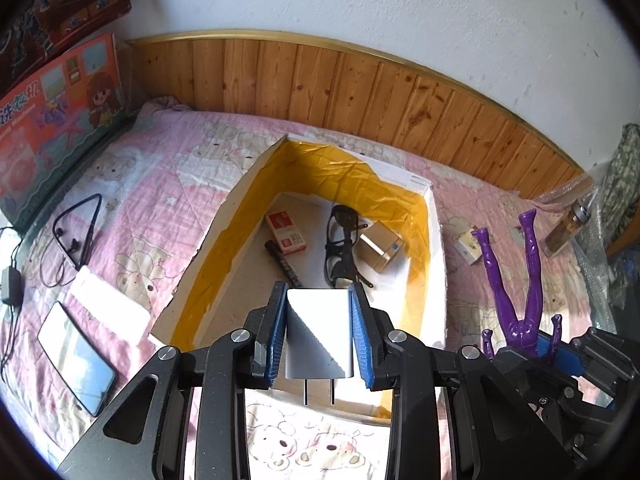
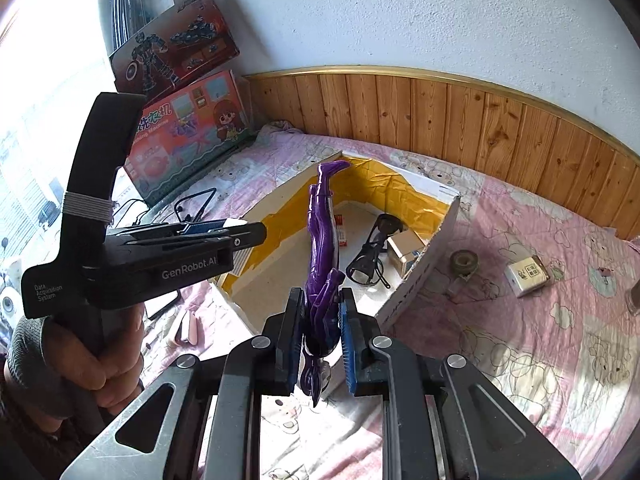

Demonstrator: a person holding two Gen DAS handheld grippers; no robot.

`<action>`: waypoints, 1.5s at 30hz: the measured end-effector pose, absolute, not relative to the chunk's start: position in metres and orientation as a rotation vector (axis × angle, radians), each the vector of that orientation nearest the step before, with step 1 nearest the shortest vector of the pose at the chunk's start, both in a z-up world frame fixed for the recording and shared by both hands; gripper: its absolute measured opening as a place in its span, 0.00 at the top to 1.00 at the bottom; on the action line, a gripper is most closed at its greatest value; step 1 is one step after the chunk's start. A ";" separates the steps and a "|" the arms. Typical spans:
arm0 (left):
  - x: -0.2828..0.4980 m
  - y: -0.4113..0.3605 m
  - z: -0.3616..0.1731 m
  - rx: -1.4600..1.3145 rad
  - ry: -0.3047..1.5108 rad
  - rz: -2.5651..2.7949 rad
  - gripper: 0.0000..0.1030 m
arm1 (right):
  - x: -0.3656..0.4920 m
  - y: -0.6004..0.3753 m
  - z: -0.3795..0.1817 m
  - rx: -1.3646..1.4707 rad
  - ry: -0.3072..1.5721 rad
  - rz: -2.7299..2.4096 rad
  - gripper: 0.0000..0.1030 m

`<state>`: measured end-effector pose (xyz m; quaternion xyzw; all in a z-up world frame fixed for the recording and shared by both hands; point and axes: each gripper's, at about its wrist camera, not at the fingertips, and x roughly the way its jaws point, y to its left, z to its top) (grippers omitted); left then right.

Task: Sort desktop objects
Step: 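Carry the charger with the left gripper while the right gripper carries the purple figure to the box, then open both grippers to drop the charger and purple figure into the box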

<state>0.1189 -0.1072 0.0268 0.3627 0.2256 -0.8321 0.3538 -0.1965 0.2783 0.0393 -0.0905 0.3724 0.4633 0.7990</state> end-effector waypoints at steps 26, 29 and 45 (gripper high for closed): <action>0.095 -0.168 -0.027 1.192 0.591 -2.060 0.70 | -0.164 0.376 -0.013 -0.437 0.944 1.112 0.82; 0.092 -0.169 -0.031 1.224 0.572 -2.059 0.70 | -0.163 0.381 -0.020 -0.477 0.961 1.130 0.82; 0.086 -0.174 -0.051 1.354 0.446 -1.998 0.70 | -0.173 0.403 -0.049 -0.807 1.014 1.258 0.82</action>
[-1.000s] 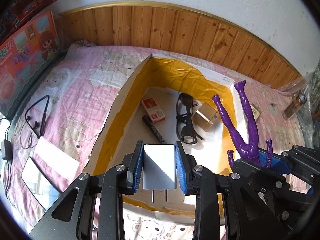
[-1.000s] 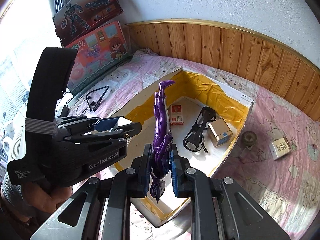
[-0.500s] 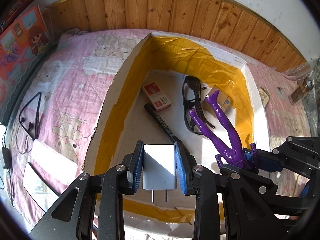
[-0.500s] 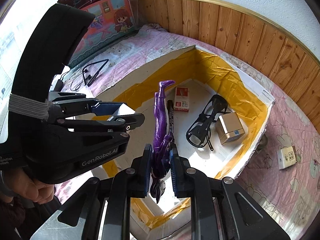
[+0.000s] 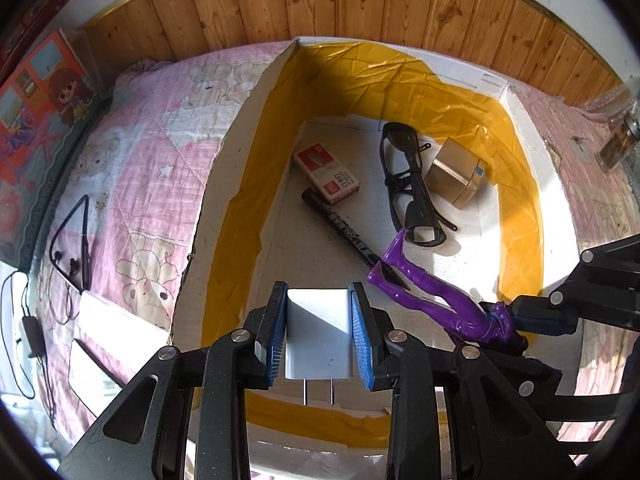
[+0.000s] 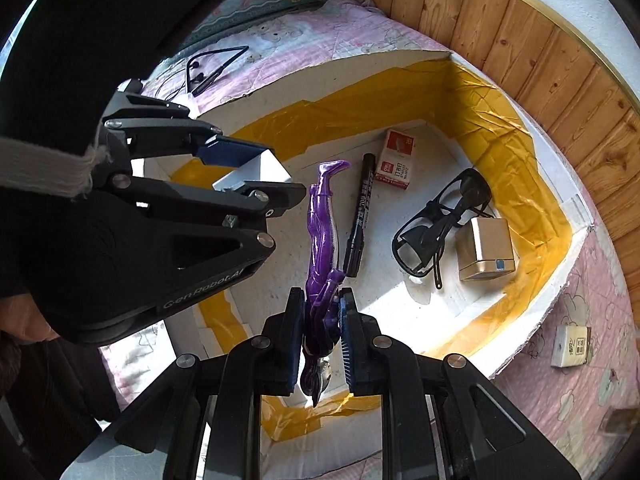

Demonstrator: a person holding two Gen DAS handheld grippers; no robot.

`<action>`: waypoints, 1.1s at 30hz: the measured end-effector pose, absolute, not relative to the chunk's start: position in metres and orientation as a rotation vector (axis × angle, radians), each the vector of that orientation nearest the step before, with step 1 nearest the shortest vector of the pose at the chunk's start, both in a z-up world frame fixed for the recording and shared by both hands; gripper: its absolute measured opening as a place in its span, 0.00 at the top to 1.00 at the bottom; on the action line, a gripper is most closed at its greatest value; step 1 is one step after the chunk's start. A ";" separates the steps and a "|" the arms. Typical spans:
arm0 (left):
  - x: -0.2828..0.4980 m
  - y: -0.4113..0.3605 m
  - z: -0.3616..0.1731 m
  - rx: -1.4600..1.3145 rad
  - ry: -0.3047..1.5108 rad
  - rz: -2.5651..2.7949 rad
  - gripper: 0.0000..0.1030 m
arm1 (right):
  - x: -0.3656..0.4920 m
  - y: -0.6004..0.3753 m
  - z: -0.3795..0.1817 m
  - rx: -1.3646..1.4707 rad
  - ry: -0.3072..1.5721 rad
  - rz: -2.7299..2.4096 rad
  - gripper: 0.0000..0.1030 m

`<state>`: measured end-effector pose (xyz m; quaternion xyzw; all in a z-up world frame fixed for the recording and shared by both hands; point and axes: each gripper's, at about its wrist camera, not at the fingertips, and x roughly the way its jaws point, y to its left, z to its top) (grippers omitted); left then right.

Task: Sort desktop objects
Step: 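Open both grippers to drop the charger and purple figure into the box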

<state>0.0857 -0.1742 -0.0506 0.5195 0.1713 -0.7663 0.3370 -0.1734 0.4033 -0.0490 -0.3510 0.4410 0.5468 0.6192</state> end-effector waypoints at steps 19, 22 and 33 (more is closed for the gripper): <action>0.081 -0.183 -0.076 1.507 0.401 -1.929 0.69 | -0.184 0.416 -0.073 -1.163 1.019 1.359 0.82; 0.081 -0.184 -0.076 1.503 0.419 -1.926 0.70 | -0.183 0.416 -0.077 -1.181 1.042 1.362 0.82; 0.082 -0.186 -0.070 1.471 0.453 -1.931 0.70 | -0.180 0.410 -0.079 -1.170 1.071 1.352 0.81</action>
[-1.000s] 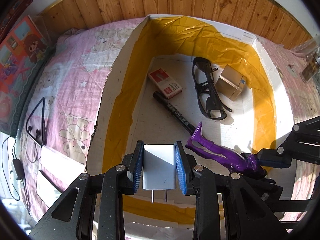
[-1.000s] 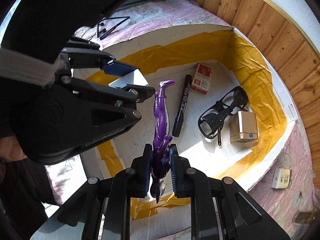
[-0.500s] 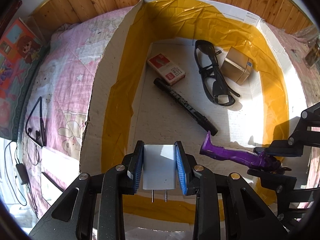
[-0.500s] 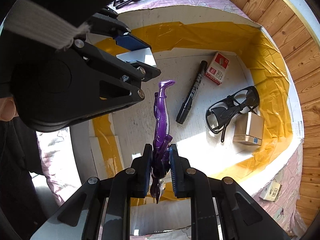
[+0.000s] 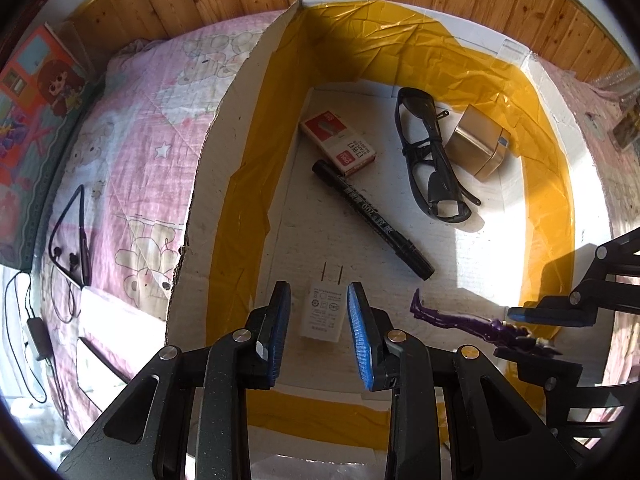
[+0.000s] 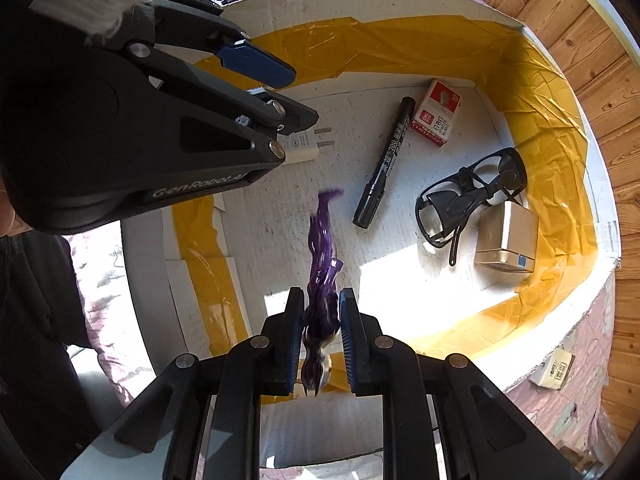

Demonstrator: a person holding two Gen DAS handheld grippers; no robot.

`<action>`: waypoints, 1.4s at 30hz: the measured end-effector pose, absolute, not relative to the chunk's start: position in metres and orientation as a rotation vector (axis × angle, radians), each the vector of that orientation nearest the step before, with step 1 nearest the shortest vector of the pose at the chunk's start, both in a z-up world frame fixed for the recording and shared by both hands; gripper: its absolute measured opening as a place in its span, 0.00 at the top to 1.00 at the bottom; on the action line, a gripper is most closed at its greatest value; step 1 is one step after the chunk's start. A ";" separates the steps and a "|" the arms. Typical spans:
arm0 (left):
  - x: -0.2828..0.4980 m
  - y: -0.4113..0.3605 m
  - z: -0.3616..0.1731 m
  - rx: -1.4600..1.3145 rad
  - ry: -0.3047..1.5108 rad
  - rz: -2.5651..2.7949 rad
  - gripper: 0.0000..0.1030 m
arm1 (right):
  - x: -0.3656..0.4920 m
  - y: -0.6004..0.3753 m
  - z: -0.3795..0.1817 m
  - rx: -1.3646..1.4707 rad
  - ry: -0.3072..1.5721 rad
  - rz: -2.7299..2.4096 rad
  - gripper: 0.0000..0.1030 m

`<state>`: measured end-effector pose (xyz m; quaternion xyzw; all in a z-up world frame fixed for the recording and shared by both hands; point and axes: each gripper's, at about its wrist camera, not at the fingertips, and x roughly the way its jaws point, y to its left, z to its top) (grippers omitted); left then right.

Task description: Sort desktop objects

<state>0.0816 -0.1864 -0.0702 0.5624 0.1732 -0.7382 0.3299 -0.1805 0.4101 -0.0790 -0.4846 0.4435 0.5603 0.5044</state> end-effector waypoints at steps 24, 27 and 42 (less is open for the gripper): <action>0.086 -0.164 -0.039 1.388 0.436 -1.964 0.70 | -0.186 0.381 -0.036 -1.045 1.046 1.367 0.70; 0.088 -0.161 -0.034 1.373 0.439 -1.971 0.70 | -0.188 0.379 -0.030 -1.034 1.037 1.369 0.68; 0.092 -0.150 -0.009 1.277 0.464 -2.012 0.67 | -0.184 0.364 -0.007 -0.884 0.988 1.340 0.62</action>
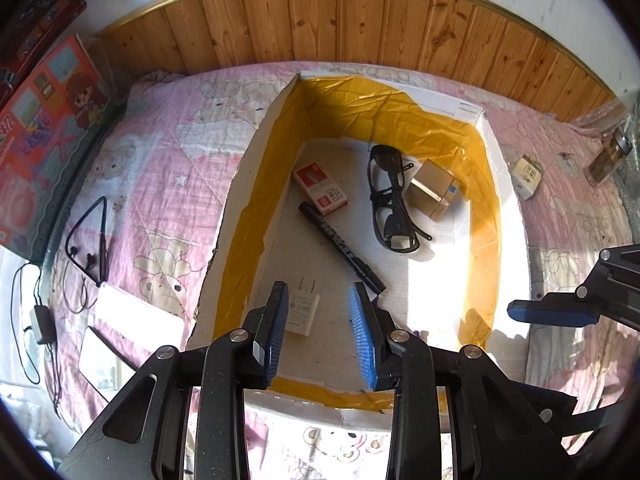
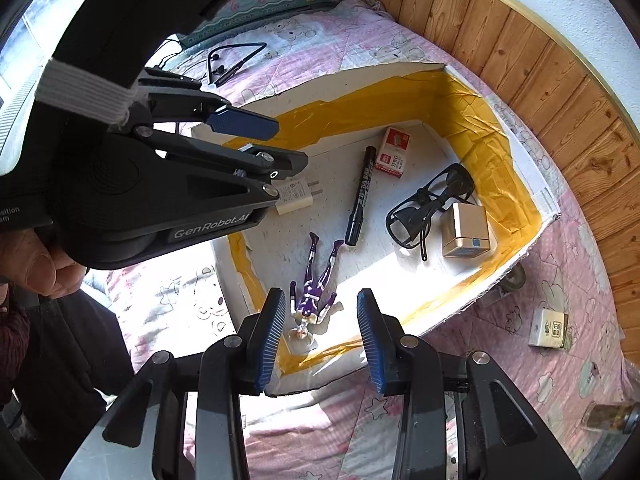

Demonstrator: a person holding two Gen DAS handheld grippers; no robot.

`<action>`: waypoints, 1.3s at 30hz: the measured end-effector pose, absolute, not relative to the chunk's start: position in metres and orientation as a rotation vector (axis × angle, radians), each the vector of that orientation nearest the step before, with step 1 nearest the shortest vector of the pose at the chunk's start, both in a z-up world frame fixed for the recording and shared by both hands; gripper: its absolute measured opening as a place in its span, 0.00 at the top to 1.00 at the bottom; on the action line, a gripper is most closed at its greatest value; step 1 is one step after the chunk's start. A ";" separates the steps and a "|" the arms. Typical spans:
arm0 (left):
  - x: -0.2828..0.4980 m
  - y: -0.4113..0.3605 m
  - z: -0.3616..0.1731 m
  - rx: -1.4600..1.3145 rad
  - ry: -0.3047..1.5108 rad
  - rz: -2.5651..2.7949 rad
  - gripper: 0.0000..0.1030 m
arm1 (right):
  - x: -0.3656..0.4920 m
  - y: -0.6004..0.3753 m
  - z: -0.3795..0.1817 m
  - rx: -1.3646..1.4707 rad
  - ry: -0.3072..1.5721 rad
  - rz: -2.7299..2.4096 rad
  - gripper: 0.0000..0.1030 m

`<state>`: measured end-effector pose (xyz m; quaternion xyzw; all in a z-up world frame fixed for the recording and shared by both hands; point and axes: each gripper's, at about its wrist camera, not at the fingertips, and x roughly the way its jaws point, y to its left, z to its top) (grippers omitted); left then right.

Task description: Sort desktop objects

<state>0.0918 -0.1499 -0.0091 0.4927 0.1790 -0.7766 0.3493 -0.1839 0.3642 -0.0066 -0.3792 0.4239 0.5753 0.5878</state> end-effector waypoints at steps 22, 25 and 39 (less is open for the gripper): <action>0.102 -0.121 0.044 1.003 0.543 -2.134 0.64 | -0.170 0.325 0.026 -0.505 0.782 1.285 0.52; 0.104 -0.114 0.049 0.970 0.541 -2.161 0.64 | -0.164 0.316 0.025 -0.441 0.772 1.281 0.52; 0.073 -0.078 0.053 0.894 0.528 -2.330 0.63 | -0.110 0.247 0.024 -0.166 0.738 1.237 0.47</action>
